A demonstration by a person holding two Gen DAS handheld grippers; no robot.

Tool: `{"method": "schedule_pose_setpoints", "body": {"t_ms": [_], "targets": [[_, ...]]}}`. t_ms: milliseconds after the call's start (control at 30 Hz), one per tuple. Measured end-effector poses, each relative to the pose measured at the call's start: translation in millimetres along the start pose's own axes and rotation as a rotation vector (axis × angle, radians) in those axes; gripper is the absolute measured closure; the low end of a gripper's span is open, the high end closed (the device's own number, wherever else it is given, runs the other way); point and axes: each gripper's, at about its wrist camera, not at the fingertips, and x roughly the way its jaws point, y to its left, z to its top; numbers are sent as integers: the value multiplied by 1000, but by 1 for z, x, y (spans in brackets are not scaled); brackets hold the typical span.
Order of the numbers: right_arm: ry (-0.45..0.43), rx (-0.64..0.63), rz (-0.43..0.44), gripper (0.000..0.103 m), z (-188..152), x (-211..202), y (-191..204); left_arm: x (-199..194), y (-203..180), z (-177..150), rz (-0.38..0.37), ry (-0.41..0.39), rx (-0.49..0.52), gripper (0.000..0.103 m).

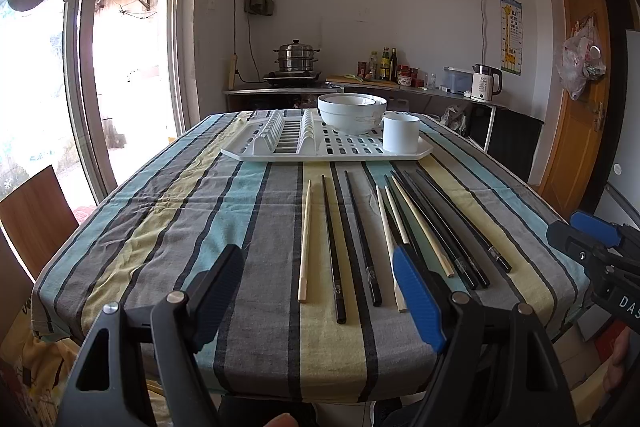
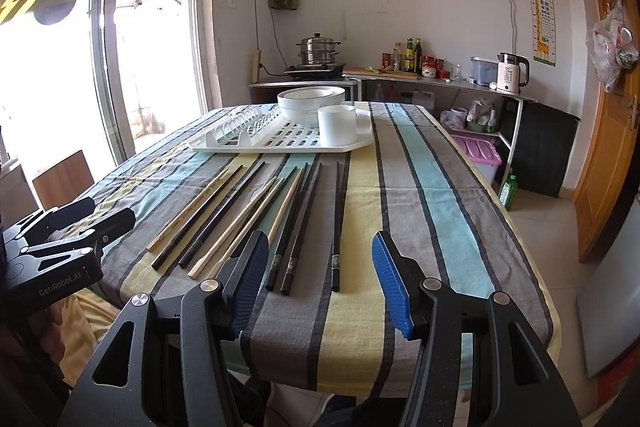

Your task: Organize utensils

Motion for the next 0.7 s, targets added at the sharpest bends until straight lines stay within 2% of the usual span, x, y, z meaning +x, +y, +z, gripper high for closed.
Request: {"method": "schedule_pose_setpoints", "body": {"t_ms": [700], "targets": [[-5, -1, -1, 48, 1, 0, 0, -2, -1, 3, 9, -9, 0, 24]]}}
